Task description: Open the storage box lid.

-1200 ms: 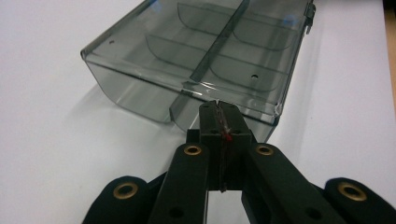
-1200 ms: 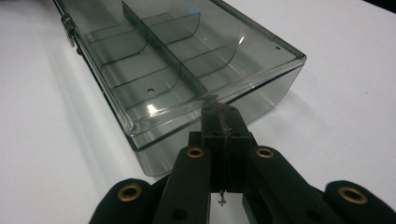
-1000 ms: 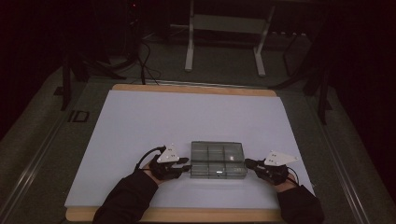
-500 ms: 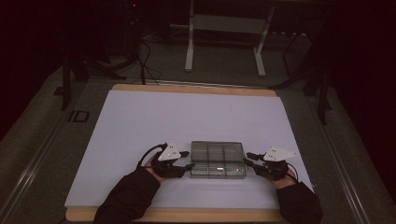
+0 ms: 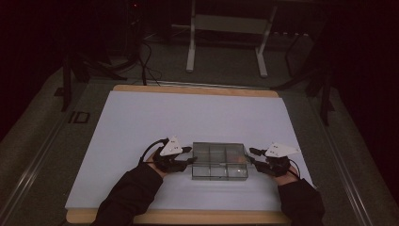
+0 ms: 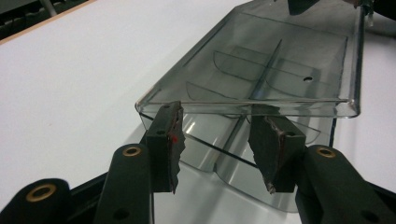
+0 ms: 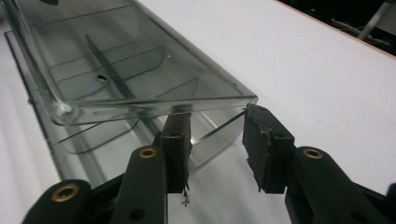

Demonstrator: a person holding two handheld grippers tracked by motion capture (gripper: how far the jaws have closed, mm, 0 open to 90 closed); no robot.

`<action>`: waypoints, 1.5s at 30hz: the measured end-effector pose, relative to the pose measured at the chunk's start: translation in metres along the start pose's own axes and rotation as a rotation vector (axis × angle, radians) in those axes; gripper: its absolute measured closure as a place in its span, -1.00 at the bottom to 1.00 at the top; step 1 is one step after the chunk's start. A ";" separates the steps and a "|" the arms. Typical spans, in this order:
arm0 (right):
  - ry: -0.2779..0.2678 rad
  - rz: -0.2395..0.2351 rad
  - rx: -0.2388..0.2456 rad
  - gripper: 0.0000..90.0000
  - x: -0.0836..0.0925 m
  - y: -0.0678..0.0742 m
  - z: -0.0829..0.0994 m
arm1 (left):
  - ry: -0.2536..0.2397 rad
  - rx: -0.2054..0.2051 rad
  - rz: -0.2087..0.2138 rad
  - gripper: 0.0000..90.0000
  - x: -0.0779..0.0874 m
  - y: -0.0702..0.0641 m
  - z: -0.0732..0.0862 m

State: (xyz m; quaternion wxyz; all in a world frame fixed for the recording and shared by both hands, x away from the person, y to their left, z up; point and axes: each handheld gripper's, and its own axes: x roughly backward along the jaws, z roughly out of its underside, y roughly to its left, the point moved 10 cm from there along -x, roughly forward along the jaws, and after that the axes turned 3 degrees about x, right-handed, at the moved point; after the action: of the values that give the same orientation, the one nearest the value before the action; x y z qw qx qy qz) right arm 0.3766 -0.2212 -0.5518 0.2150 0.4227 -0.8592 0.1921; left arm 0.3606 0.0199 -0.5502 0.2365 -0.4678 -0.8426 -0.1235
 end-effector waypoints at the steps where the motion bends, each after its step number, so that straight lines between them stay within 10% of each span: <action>1: -0.003 0.004 -0.002 0.38 0.000 -0.001 -0.001 | -0.002 -0.001 -0.002 0.31 0.000 0.001 -0.001; 22: -0.050 0.077 0.019 0.81 -0.004 -0.012 -0.022 | -0.083 0.036 -0.059 0.65 -0.004 0.020 -0.023; 45: -0.053 0.166 -0.036 0.81 -0.022 -0.034 -0.039 | -0.149 0.119 -0.152 0.72 -0.023 0.045 -0.033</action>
State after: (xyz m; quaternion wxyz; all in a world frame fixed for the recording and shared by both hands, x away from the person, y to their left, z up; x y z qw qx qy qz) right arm 0.4239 -0.2068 -0.5261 0.1832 0.3511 -0.8999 0.1827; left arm 0.4189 0.0127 -0.5343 0.1906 -0.3957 -0.8966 -0.0558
